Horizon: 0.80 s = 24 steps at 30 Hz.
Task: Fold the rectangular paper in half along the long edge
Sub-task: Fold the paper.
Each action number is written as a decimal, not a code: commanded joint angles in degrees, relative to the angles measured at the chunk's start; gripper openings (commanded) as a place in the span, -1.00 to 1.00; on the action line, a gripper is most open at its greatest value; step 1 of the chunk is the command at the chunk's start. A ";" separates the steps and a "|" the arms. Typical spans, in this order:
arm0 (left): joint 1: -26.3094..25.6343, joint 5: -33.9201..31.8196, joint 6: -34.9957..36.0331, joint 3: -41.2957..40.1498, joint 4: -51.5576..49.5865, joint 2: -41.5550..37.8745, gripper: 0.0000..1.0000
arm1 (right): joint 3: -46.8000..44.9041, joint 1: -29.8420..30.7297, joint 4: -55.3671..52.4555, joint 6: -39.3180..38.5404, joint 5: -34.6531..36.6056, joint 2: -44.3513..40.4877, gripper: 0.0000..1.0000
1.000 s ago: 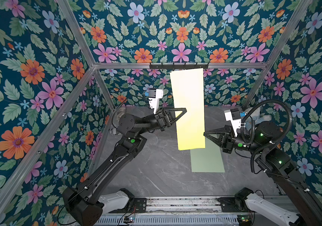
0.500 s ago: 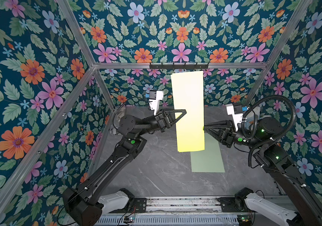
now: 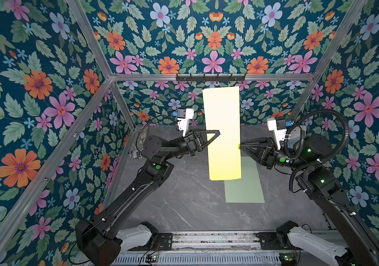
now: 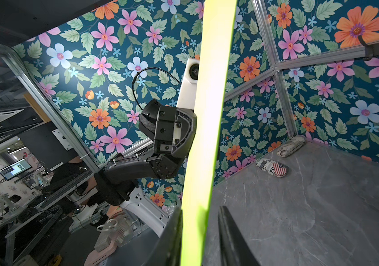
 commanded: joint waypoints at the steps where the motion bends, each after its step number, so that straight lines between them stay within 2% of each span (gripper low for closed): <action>1: 0.08 -0.23 -0.33 -0.31 3.01 0.24 -1.00 | -0.25 -0.09 4.30 1.42 -1.89 0.52 -0.43; 2: 0.10 -0.20 -0.40 -0.43 3.09 0.34 -1.00 | -0.31 -0.15 4.79 1.65 -1.97 0.62 -0.47; 7: 0.08 -0.23 -0.41 -0.51 3.36 0.36 -1.00 | -0.75 -0.95 5.88 2.18 -2.42 0.64 -0.98; 8: 0.08 -0.07 -0.40 -0.48 3.41 0.44 -1.00 | -1.03 -1.36 6.24 2.47 -2.31 0.55 -1.00; 13: 0.09 -0.06 -1.03 -1.04 4.14 0.86 -1.00 | -1.47 -3.29 9.10 4.29 -1.81 0.43 -1.00; 14: 0.08 0.03 -1.18 -1.12 4.38 0.96 -1.00 | -0.93 -3.50 8.73 4.25 -1.06 0.77 -0.72; 15: 0.08 0.04 -1.40 -1.35 4.70 1.10 -1.00 | -0.59 -3.59 8.65 4.08 -0.60 1.21 -0.59; 16: 0.02 0.03 -1.62 -1.44 4.91 1.21 -1.00 | -0.45 -3.63 8.98 4.03 -0.16 1.54 -0.54; 24: -0.07 -0.06 -2.01 -2.23 5.22 1.06 -1.00 | -0.49 -3.98 14.49 6.35 -0.64 4.40 -0.45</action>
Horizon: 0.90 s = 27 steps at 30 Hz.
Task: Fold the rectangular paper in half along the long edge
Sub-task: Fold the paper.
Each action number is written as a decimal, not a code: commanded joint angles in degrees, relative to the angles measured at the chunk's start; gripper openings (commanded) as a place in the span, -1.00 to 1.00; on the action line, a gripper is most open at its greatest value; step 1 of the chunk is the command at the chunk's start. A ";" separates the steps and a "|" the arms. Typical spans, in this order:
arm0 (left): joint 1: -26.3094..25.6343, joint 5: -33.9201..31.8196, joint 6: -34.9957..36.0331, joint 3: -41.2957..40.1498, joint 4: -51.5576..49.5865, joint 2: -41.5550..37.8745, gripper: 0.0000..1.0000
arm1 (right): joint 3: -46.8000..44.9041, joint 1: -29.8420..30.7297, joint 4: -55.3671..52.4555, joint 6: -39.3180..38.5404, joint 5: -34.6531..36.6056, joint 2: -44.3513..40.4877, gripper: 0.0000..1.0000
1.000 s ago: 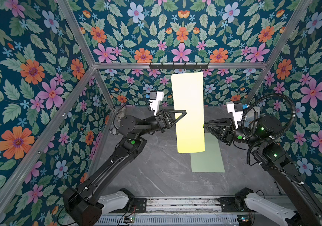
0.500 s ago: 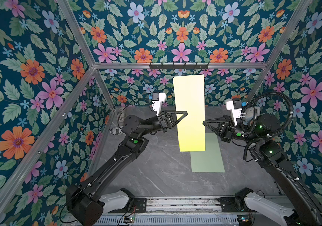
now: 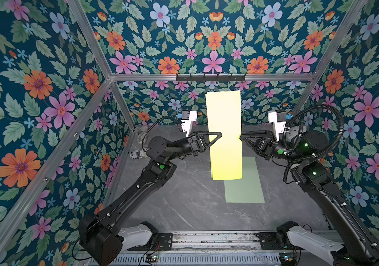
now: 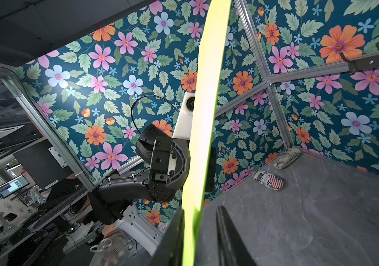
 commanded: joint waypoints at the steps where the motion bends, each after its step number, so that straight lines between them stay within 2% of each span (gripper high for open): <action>1: -0.07 0.26 -0.24 -0.03 2.19 -0.31 -1.00 | 0.18 -0.04 5.23 1.32 0.04 0.59 -0.45; 2: -0.07 0.17 -0.23 -0.11 2.19 -0.34 -1.00 | 0.06 -0.13 5.98 1.57 -0.38 0.78 -0.47; 3: -0.06 0.18 -0.32 -0.11 2.19 -0.28 -1.00 | -0.16 -0.14 6.97 2.01 -0.57 0.83 -0.59; 5: -0.14 0.26 -0.32 -0.27 2.22 -0.12 -1.00 | -0.46 -0.49 8.80 2.92 -1.22 0.82 -1.00; 8: -0.10 0.22 -0.23 -0.59 2.23 0.16 -1.00 | -0.71 -1.18 10.91 4.39 -1.68 0.61 -1.00; 9: -0.14 0.29 -0.32 -0.64 2.37 0.29 -1.00 | -0.41 -1.36 11.07 4.65 -1.66 0.76 -0.90; 10: -0.16 0.23 -0.45 -0.72 2.53 0.38 -1.00 | -0.15 -1.33 10.81 4.67 -1.61 0.90 -0.69; 13: -0.25 0.29 -0.76 -0.81 2.94 0.69 -1.00 | 0.81 -1.46 10.54 4.78 -1.22 1.62 -0.51; 23: -1.10 -0.09 -0.92 -1.39 2.94 1.20 -1.00 | 2.03 -1.50 13.32 5.99 -1.61 4.10 -0.46; 26: -1.43 -0.36 -1.02 -1.93 3.24 1.31 -1.00 | 2.23 -1.46 15.13 6.92 -1.82 5.06 -0.58; 27: -1.55 -0.52 -1.03 -2.17 3.24 1.31 -1.00 | 2.32 -1.52 15.68 7.18 -1.91 5.39 -0.75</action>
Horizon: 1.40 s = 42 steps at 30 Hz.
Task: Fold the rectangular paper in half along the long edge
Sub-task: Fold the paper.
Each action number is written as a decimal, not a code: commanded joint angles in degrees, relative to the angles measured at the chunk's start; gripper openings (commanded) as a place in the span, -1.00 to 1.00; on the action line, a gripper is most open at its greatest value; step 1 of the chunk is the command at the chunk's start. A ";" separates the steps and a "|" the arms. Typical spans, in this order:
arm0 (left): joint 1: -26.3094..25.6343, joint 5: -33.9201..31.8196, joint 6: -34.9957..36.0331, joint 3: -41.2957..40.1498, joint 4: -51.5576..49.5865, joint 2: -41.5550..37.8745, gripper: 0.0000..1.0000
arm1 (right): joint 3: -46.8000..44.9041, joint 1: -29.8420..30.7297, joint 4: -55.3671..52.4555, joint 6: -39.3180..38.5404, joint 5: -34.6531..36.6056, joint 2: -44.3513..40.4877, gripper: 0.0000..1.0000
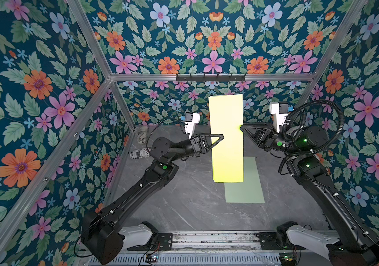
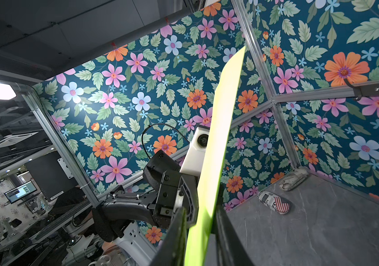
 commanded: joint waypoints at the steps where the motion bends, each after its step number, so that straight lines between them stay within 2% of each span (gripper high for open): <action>1: -0.19 -0.24 -0.10 -0.56 2.20 0.09 -1.00 | 0.68 0.09 4.49 1.50 -0.49 0.79 -0.94; 2: -0.36 -0.23 -0.21 -0.68 2.33 0.19 -1.00 | 0.67 -0.03 4.88 1.59 -0.08 0.83 -1.00; 6: -0.72 -0.36 -0.37 -1.13 2.43 0.29 -1.00 | 1.43 -0.55 5.50 1.82 0.87 1.62 -1.00; 7: -0.80 -0.23 -0.32 -1.12 2.27 0.22 -1.00 | 1.94 -0.55 5.13 1.74 1.17 2.07 -0.76; 8: -0.84 -0.23 -0.24 -1.19 2.19 0.17 -1.00 | 2.45 -0.55 4.61 1.66 1.81 2.43 -0.62; 10: -0.98 -0.27 0.02 -1.28 1.78 0.04 -1.00 | 2.96 -0.52 4.55 1.38 2.97 2.99 -0.54; 11: -0.98 -0.35 0.04 -1.39 1.80 -0.05 -1.00 | 3.19 -0.54 4.56 1.30 3.33 3.28 -0.55; 12: -0.98 -0.31 0.05 -1.44 1.70 -0.14 -1.00 | 3.38 -0.53 4.96 1.34 3.12 3.61 -0.65; 13: -1.07 -0.39 0.05 -1.57 1.73 -0.22 -1.00 | 3.61 -0.60 5.65 1.58 2.79 4.03 -0.90; 14: -1.07 -0.48 0.05 -1.65 1.70 -0.31 -1.00 | 3.83 -0.60 5.91 1.74 2.76 4.34 -1.00; 18: -1.31 -0.64 0.05 -1.92 1.58 -0.51 -1.00 | 4.82 -0.52 7.10 2.23 2.47 5.09 -1.00; 20: -1.42 -0.62 0.21 -2.01 1.36 -0.58 -1.00 | 6.21 -0.52 5.56 1.83 3.11 5.81 -0.64; 21: -1.50 -0.70 0.22 -2.10 1.33 -0.58 -1.00 | 6.85 -0.52 5.02 1.55 3.41 6.15 -0.60; 22: -1.59 -0.62 0.22 -2.10 1.28 -0.49 -1.00 | 7.24 -0.53 5.25 1.39 3.32 6.49 -0.65; 24: -1.75 -0.70 0.22 -2.10 1.29 -0.49 -1.00 | 7.74 -0.55 6.37 1.60 2.50 7.03 -1.00; 28: -2.08 -0.82 0.48 -2.23 0.98 -0.58 -1.00 | 9.44 -0.59 6.30 1.55 2.41 8.14 -1.00; 30: -2.28 -0.95 0.61 -2.17 0.77 -0.60 -1.00 | 11.09 -0.55 3.88 0.58 3.57 8.78 -0.71; 31: -2.37 -0.99 0.66 -2.18 0.75 -0.66 -1.00 | 11.43 -0.62 3.77 0.26 3.60 8.96 -0.68; 32: -2.47 -1.00 0.74 -2.18 0.66 -0.67 -1.00 | 11.72 -0.62 3.69 -0.03 3.59 9.17 -0.72; 33: -2.55 -1.07 0.83 -2.18 0.49 -0.73 -1.00 | 12.08 -0.66 4.03 -0.17 3.01 9.51 -0.96; 37: -2.74 -1.28 1.27 -2.19 -0.28 -1.06 -1.00 | 13.81 -0.65 4.21 -0.09 2.17 10.80 -1.00; 39: -2.83 -1.44 1.45 -2.18 -0.62 -1.15 -1.00 | 15.49 -0.77 1.67 -1.33 3.29 11.42 -0.68; 40: -2.92 -1.37 1.54 -2.26 -0.73 -1.19 -1.00 | 15.92 -0.87 1.20 -1.78 3.58 11.60 -0.69; 42: -2.96 -1.47 1.63 -2.36 -0.90 -1.37 -1.00 | 16.14 -1.46 2.89 -1.33 2.21 12.03 -1.00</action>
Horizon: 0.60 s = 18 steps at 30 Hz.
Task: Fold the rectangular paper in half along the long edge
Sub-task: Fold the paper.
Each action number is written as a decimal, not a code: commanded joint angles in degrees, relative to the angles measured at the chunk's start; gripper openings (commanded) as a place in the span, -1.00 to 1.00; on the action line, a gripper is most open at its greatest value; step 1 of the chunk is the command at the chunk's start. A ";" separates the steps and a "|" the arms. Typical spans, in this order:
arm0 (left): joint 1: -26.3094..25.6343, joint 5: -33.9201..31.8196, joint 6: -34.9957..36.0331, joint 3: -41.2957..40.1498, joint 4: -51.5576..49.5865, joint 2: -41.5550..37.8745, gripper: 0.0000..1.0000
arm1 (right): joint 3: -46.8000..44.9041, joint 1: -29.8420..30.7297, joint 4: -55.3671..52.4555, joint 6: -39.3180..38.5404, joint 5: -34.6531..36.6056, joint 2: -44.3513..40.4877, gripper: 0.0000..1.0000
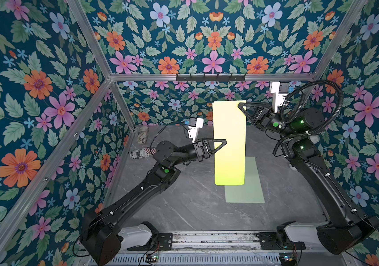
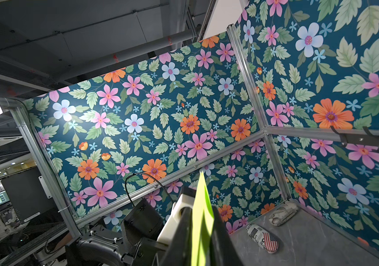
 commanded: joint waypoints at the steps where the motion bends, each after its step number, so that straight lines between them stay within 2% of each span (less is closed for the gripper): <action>1: -0.16 0.27 1.19 -0.04 0.27 -0.40 -1.00 | 0.76 -0.68 2.28 -0.03 -1.76 0.60 -1.00; 3: -0.23 0.16 1.43 -0.13 -0.04 -0.63 -1.00 | 1.57 -1.01 2.06 0.42 -1.66 1.17 -1.00; 4: -0.27 0.09 1.56 -0.13 -0.28 -0.75 -1.00 | 2.27 -1.10 0.84 0.07 -1.03 1.37 -0.78; 5: -0.27 -0.01 1.73 -0.13 -0.46 -0.84 -1.00 | 2.62 -1.10 0.18 -0.27 -0.87 1.56 -0.75; 6: -0.27 -0.01 1.87 -0.13 -0.72 -0.93 -1.00 | 2.62 -1.24 0.84 -0.26 -1.61 1.74 -1.00; 9: -0.27 -0.19 2.33 -0.22 -1.40 -1.20 -1.00 | 1.09 -1.95 5.38 2.46 -2.98 1.67 -1.00; 11: -0.25 -0.43 3.03 -0.39 -2.64 -1.33 -1.00 | 1.55 -2.47 3.17 1.84 -1.57 1.58 -1.00; 12: -0.23 -0.69 3.87 -0.76 -3.86 -1.45 -1.00 | 2.20 -2.54 -0.23 0.03 -0.14 1.51 -0.48; 13: -0.08 -1.09 4.95 -1.11 -5.44 -1.61 -1.00 | 2.44 -2.55 -3.20 -2.24 1.75 1.20 -0.07; 15: 0.39 -2.45 7.92 -2.45 -10.67 -1.98 -1.00 | 1.74 -2.59 -10.95 -8.74 10.19 -0.75 0.06; 18: 2.75 -5.67 11.28 -6.13 -19.31 -2.25 -1.00 | -2.32 -2.55 -19.75 -16.32 29.07 -4.97 0.06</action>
